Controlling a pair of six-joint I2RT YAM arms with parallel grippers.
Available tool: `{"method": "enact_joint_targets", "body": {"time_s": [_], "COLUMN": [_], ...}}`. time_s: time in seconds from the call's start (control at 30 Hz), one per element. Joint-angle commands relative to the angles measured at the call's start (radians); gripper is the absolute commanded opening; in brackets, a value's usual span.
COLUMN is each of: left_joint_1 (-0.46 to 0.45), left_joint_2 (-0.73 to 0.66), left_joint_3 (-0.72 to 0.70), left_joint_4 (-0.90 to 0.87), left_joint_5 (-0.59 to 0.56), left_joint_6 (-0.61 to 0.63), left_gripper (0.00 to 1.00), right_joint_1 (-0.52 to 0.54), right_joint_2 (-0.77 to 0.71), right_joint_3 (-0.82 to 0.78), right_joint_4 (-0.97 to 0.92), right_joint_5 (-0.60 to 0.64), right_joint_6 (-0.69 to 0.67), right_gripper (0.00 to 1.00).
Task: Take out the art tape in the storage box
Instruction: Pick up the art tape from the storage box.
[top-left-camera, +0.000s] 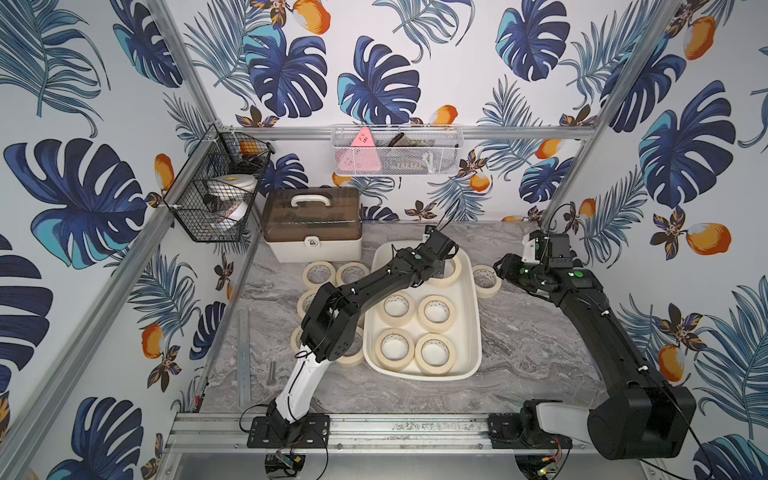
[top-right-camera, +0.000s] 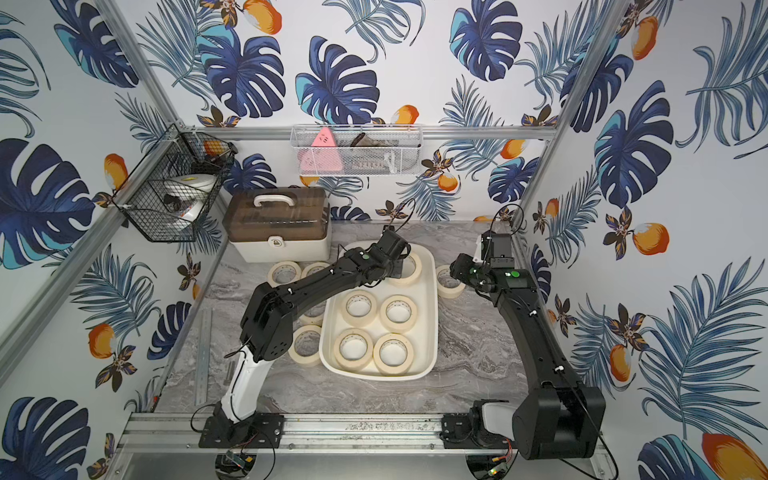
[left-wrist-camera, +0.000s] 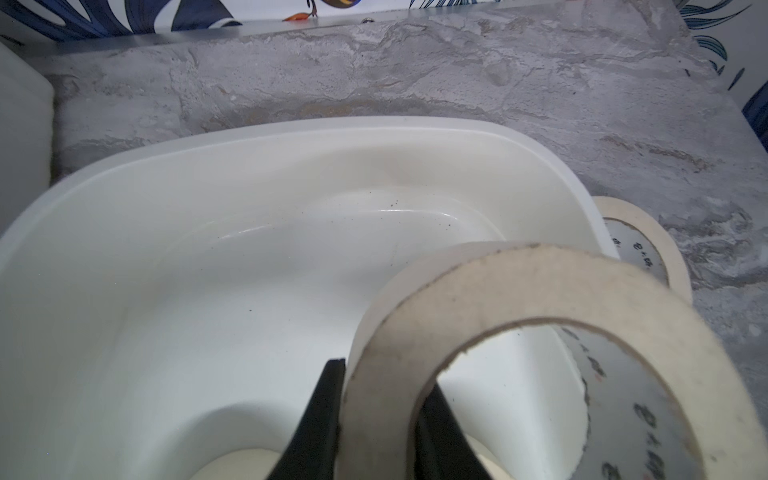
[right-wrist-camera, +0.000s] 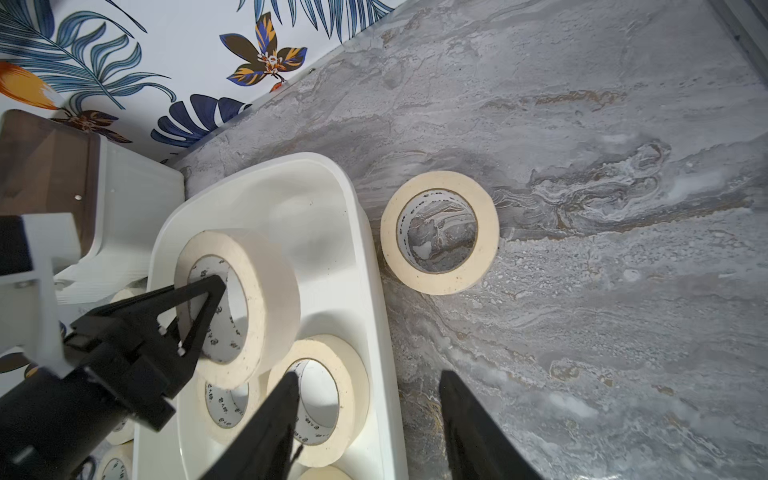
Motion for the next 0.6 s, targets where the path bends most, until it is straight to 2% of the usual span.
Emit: {"method": "enact_joint_targets", "body": {"time_s": [0.0, 0.23, 0.57], "left_joint_1": [-0.028, -0.084, -0.134], "left_joint_2": [-0.026, -0.019, 0.025], "left_joint_3": [0.039, 0.135, 0.247], "left_joint_4": [-0.032, -0.074, -0.108], "left_joint_5": [-0.062, -0.047, -0.006], "left_joint_6": [0.054, 0.073, 0.067], "left_gripper": [0.00, 0.02, 0.02], "right_joint_1": [0.001, 0.002, 0.016], "right_joint_2": [-0.015, -0.039, -0.043], "right_joint_3": [-0.006, -0.044, -0.068], "right_joint_4": [0.044, 0.083, 0.122], "right_joint_5": [-0.046, -0.150, -0.133], "right_joint_6": [0.012, -0.018, -0.046], "right_gripper": [0.57, 0.60, 0.62]}}
